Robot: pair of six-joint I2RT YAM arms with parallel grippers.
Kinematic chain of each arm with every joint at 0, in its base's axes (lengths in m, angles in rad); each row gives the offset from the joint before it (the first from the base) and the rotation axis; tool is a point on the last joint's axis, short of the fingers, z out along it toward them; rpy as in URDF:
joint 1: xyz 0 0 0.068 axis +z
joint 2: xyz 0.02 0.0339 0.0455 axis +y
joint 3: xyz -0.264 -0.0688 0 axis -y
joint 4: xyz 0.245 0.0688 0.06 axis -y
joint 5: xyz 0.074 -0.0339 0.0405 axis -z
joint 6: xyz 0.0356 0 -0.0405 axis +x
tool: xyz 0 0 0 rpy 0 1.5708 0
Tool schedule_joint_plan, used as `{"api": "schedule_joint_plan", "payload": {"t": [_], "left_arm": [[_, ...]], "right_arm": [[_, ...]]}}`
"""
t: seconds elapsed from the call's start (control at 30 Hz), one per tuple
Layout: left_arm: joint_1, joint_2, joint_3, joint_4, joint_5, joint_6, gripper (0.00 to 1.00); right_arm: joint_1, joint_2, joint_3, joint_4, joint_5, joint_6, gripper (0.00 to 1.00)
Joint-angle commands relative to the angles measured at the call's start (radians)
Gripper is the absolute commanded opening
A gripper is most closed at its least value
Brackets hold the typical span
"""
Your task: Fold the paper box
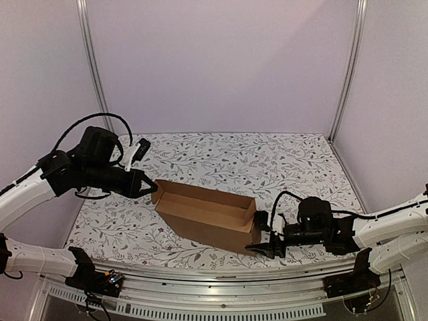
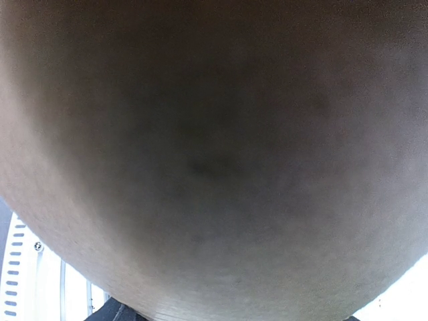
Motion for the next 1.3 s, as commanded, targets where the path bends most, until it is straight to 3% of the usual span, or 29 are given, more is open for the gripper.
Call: {"api": "schedule_joint_plan", "payload": {"t": [0.0, 1.27], "left_arm": [[-0.033, 0.004, -0.001, 0.003, 0.063, -0.006, 0.00], [-0.100, -0.012, -0.135, 0.081, 0.029, -0.063, 0.00]], "right_arm": [[0.004, 0.001, -0.016, -0.015, 0.029, 0.004, 0.14], [0.004, 0.004, -0.009, -0.019, 0.065, 0.012, 0.20]]}}
